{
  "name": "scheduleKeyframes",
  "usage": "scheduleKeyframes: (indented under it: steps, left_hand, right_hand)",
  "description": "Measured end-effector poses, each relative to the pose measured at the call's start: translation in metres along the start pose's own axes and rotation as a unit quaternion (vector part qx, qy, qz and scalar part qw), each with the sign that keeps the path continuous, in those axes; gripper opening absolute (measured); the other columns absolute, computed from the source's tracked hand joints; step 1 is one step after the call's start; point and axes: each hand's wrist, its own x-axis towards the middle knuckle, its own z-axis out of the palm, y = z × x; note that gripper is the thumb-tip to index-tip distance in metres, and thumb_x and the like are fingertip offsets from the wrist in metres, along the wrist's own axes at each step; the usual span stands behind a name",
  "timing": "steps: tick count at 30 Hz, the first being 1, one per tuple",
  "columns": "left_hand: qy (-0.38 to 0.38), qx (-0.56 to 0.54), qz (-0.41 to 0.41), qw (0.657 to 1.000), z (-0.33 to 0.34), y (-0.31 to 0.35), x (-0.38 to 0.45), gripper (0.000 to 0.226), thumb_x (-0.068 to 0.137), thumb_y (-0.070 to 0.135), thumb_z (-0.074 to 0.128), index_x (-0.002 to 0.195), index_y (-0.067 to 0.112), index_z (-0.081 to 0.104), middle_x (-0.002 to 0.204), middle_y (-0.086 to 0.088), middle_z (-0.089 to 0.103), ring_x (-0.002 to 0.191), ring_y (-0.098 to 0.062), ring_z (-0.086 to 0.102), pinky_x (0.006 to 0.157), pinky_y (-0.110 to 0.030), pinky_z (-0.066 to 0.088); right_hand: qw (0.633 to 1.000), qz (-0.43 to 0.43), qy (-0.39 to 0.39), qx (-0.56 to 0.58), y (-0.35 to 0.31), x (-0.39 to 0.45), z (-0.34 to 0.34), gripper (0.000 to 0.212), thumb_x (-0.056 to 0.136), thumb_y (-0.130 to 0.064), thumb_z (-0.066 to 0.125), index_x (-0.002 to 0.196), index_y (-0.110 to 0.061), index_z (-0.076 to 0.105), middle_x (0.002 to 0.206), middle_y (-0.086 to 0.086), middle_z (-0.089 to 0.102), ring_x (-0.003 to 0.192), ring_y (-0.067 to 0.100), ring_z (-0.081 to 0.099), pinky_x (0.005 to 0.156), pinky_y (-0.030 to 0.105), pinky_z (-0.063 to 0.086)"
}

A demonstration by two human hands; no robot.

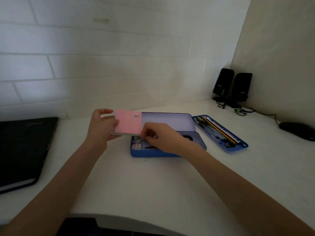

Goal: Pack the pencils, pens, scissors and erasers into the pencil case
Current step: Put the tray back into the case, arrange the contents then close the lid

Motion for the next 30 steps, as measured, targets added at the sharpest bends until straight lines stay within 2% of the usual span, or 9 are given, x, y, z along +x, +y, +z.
scheduleKeyframes:
  steps: [4,6,9,12,16,21,24,27,30]
  left_hand:
    - [0.030,-0.009,-0.025,0.999,-0.009,-0.009,0.001,0.031,0.085,-0.006,0.048,0.108,0.015,0.044,0.103,-0.008,0.049,0.080,-0.013,0.050,0.060,-0.039,0.052]
    - [0.040,-0.016,-0.035,0.998,-0.009,-0.011,0.000,0.029,0.086,-0.004,0.047,0.108,0.014,0.046,0.113,-0.012,0.046,0.083,-0.017,0.050,0.059,-0.038,0.052]
    - [0.044,-0.033,-0.040,0.998,-0.008,-0.013,0.002,0.024,0.087,-0.001,0.045,0.107,0.012,0.045,0.115,-0.013,0.046,0.080,-0.015,0.052,0.053,-0.034,0.051]
    - [0.035,-0.025,-0.047,0.998,-0.007,-0.016,0.003,0.023,0.087,0.000,0.046,0.106,0.014,0.046,0.117,-0.013,0.047,0.089,-0.020,0.054,0.043,-0.028,0.054]
    - [0.024,-0.021,-0.064,0.997,-0.005,-0.017,0.001,0.022,0.088,0.000,0.047,0.105,0.013,0.046,0.118,-0.014,0.046,0.095,-0.026,0.054,0.041,-0.027,0.054]
    - [0.023,-0.036,-0.079,0.996,-0.005,-0.017,0.003,0.020,0.089,0.000,0.046,0.106,0.010,0.046,0.118,-0.016,0.045,0.101,-0.027,0.051,0.039,-0.026,0.053]
    - [0.018,-0.034,-0.079,0.996,-0.003,-0.016,0.001,0.019,0.089,0.000,0.046,0.105,0.011,0.047,0.118,-0.015,0.046,0.103,-0.028,0.051,0.040,-0.026,0.053]
    - [0.011,-0.032,-0.079,0.996,-0.002,-0.016,-0.001,0.019,0.089,0.000,0.047,0.104,0.011,0.048,0.117,-0.014,0.046,0.103,-0.028,0.051,0.040,-0.026,0.054]
    - [-0.001,-0.033,-0.084,0.996,-0.001,-0.016,-0.003,0.018,0.089,-0.001,0.046,0.102,0.011,0.048,0.115,-0.014,0.046,0.094,-0.025,0.052,0.040,-0.027,0.054]
  right_hand:
    - [0.998,0.032,0.045,0.023,0.001,0.002,0.017,0.016,0.088,-0.008,0.057,0.104,-0.010,0.056,0.079,-0.002,0.052,0.064,0.006,0.044,0.057,0.019,0.034]
    - [0.998,0.050,0.043,-0.008,0.003,0.005,0.017,0.025,0.089,-0.013,0.058,0.114,-0.013,0.058,0.088,0.003,0.051,0.072,0.012,0.045,0.064,0.022,0.036]
    - [0.997,0.049,0.028,-0.056,0.000,0.005,0.015,0.033,0.091,-0.014,0.052,0.123,-0.019,0.061,0.094,0.007,0.041,0.087,0.024,0.049,0.081,0.029,0.044]
    - [0.988,0.047,0.038,-0.142,-0.004,0.005,0.018,0.029,0.092,-0.017,0.051,0.119,-0.016,0.060,0.102,0.012,0.045,0.100,0.028,0.049,0.078,0.033,0.045]
    - [0.969,0.040,0.048,-0.238,-0.006,0.008,0.018,0.024,0.092,-0.022,0.053,0.113,-0.010,0.054,0.116,0.011,0.048,0.108,0.029,0.045,0.076,0.034,0.036]
    - [0.956,0.049,0.051,-0.285,-0.004,0.003,0.012,0.024,0.094,-0.035,0.047,0.104,-0.014,0.057,0.107,0.006,0.059,0.102,0.026,0.053,0.079,0.034,0.027]
    - [0.973,0.078,0.113,-0.187,0.003,-0.004,-0.014,0.019,0.090,-0.033,0.056,0.096,-0.018,0.066,0.097,0.003,0.066,0.092,0.022,0.058,0.080,0.030,0.039]
    - [0.983,0.140,0.117,0.001,0.023,-0.023,-0.060,0.011,0.080,-0.029,0.071,0.087,-0.021,0.070,0.084,-0.001,0.070,0.075,0.012,0.060,0.067,0.019,0.045]
    - [0.979,0.175,0.099,0.042,0.046,-0.043,-0.084,0.012,0.072,-0.019,0.078,0.080,-0.019,0.068,0.080,0.004,0.073,0.077,0.019,0.067,0.077,0.034,0.051]
